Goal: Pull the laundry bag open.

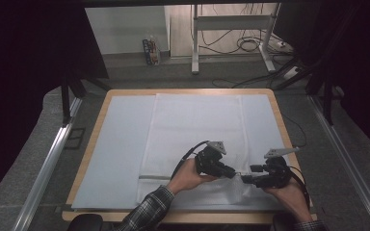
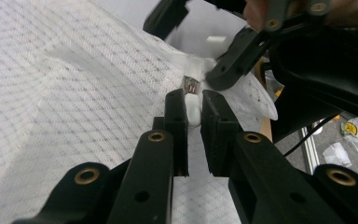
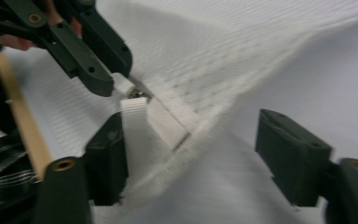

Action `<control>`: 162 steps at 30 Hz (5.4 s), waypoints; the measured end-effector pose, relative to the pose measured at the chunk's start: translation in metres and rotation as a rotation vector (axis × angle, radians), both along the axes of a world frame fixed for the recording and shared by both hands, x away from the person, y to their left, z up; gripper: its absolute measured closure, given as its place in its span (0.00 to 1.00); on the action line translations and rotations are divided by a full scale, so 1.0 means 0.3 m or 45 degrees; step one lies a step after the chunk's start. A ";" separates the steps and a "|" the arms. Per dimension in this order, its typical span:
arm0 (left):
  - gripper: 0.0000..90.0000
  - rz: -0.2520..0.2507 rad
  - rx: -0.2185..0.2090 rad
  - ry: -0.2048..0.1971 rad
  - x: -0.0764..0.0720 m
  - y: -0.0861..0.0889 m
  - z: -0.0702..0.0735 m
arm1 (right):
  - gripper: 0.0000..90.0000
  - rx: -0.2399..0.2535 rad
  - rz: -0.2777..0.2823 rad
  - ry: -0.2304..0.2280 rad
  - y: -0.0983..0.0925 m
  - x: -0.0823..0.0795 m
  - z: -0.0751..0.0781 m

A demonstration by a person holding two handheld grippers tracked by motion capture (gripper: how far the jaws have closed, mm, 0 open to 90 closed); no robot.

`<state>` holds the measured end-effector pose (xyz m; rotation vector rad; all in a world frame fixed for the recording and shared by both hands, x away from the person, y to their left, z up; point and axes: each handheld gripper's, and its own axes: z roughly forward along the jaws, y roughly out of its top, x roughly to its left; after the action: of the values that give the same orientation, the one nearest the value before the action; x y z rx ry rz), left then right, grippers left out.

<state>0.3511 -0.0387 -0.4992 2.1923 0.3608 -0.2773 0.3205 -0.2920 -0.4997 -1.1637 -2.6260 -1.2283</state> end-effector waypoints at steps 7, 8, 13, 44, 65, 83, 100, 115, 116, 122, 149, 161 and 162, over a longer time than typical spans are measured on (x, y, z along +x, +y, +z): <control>0.90 -0.013 0.044 0.001 -0.003 -0.015 -0.018 | 0.87 0.013 0.032 -0.048 0.003 -0.017 0.021; 0.90 -0.013 0.052 0.003 -0.005 -0.017 -0.020 | 0.92 0.014 0.029 -0.060 0.002 -0.020 0.023; 0.86 -0.008 0.073 0.043 0.001 -0.017 -0.036 | 0.94 -0.007 0.015 -0.134 0.004 -0.036 0.038; 0.97 0.025 0.071 0.046 -0.011 -0.027 -0.015 | 0.62 -0.061 -0.028 -0.117 0.024 -0.034 0.032; 0.97 0.082 0.087 0.074 -0.003 0.017 -0.022 | 0.94 -0.132 -0.017 -0.176 0.043 -0.058 0.039; 0.97 0.127 0.113 0.083 -0.010 0.091 -0.025 | 0.95 -0.196 -0.035 -0.173 0.044 -0.061 0.027; 0.97 0.161 0.133 0.074 -0.031 0.177 -0.021 | 0.95 -0.203 -0.066 -0.177 0.037 -0.061 0.024; 0.97 0.227 0.120 0.089 -0.054 0.275 -0.040 | 0.95 -0.197 -0.069 -0.180 0.034 -0.063 0.022; 0.97 0.230 0.122 0.088 -0.055 0.281 -0.039 | 0.95 -0.196 -0.068 -0.181 0.034 -0.063 0.022; 0.97 0.239 0.107 0.093 -0.061 0.308 -0.041 | 0.95 -0.196 -0.061 -0.183 0.035 -0.064 0.021; 0.97 0.315 0.105 0.090 -0.093 0.406 -0.049 | 0.95 -0.226 -0.069 -0.200 0.036 -0.068 0.020; 0.97 0.345 0.090 0.109 -0.097 0.468 -0.046 | 0.95 -0.231 -0.092 -0.194 0.021 -0.068 0.019; 0.97 0.357 0.084 0.114 -0.098 0.472 -0.046 | 0.95 -0.231 -0.095 -0.198 0.019 -0.068 0.018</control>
<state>0.3217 0.1029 -0.5129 2.1643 0.7289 -0.2107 0.3002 -0.2863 -0.4942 -1.2505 -2.8863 -1.1562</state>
